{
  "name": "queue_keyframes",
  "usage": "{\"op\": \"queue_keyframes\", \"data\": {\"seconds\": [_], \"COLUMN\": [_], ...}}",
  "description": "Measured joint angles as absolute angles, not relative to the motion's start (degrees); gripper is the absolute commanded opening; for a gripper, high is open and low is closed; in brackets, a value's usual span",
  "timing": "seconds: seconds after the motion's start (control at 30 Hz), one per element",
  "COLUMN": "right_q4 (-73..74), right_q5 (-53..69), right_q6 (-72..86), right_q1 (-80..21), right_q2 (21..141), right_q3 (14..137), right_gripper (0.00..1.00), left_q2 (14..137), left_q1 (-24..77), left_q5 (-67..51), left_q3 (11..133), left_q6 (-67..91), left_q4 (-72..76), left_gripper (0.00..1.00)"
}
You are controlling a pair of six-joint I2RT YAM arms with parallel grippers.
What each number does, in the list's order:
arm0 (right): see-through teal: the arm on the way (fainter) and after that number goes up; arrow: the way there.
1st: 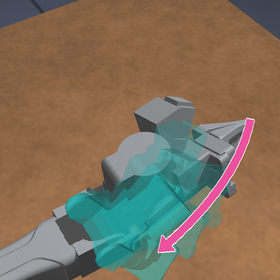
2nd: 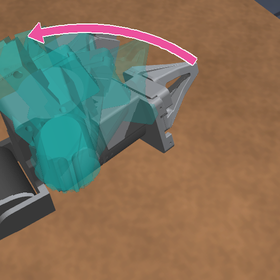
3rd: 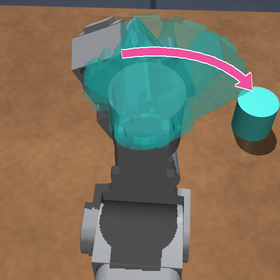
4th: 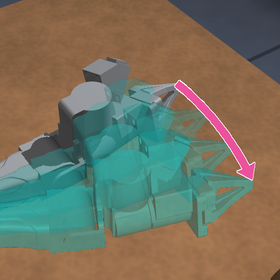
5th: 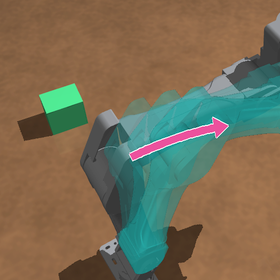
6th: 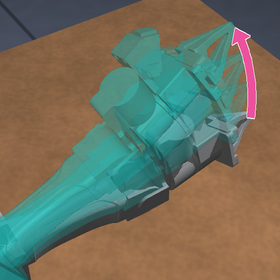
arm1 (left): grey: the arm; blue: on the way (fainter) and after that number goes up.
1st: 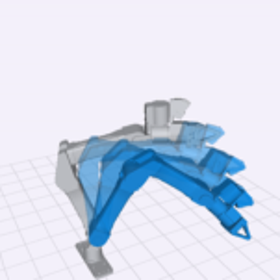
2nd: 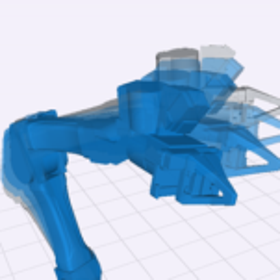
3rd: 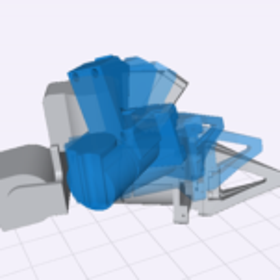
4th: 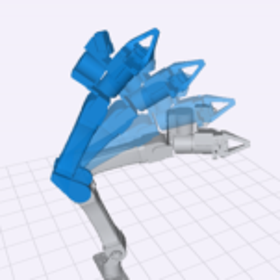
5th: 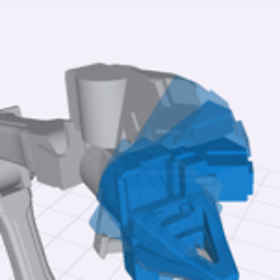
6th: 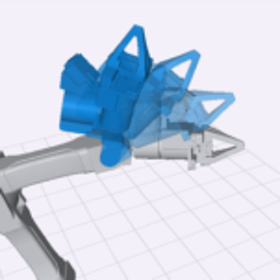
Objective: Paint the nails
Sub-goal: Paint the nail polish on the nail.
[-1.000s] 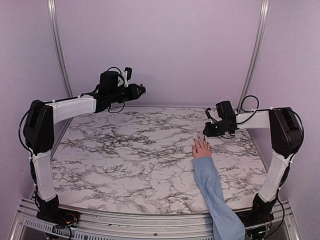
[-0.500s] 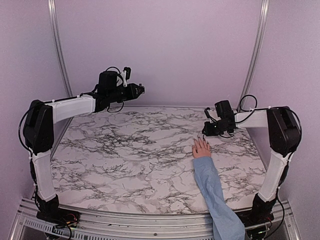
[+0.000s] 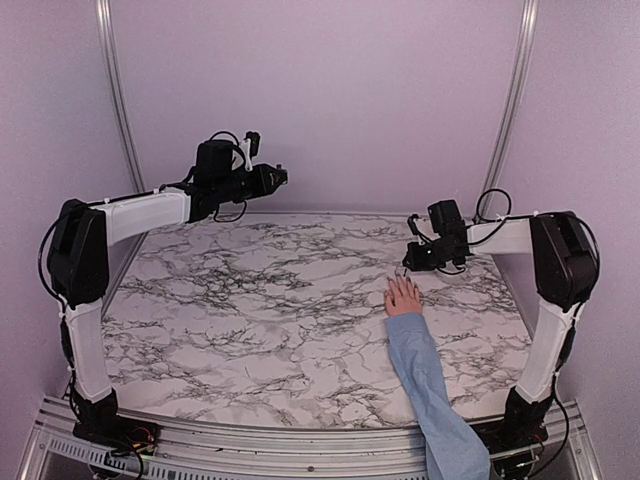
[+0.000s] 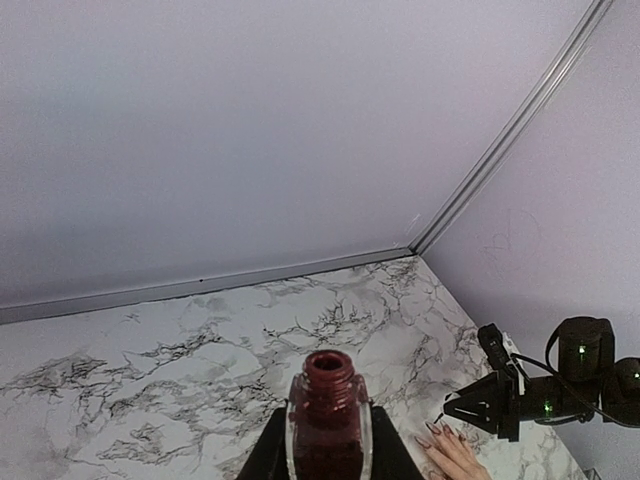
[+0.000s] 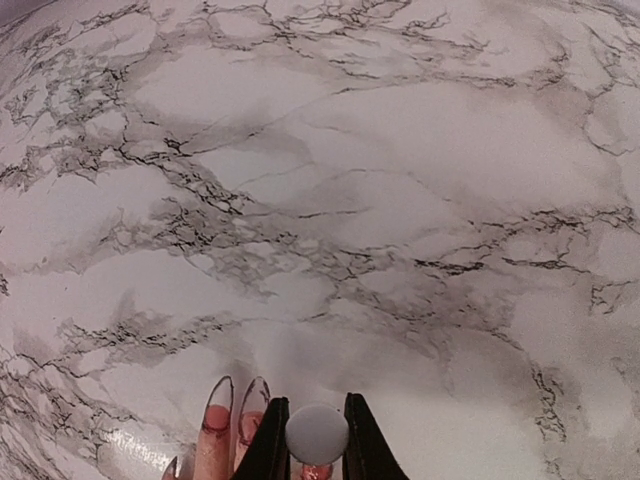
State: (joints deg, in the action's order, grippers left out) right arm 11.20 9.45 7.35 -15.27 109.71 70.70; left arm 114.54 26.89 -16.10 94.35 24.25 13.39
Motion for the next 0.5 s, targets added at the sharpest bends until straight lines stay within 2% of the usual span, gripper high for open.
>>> {"op": "queue_keyframes", "data": {"seconds": [0.5], "right_q4": [8.5], "right_q5": [6.3], "right_q6": [8.6], "right_q1": [-16.7], "right_q2": [101.4], "right_q3": [65.7], "right_gripper": [0.0], "left_q2": [114.5], "left_q1": [26.8], "left_q5": [-17.1], "left_q3": [93.5], "left_q6": [24.3], "left_q4": [13.6], "left_gripper": [0.0]}}
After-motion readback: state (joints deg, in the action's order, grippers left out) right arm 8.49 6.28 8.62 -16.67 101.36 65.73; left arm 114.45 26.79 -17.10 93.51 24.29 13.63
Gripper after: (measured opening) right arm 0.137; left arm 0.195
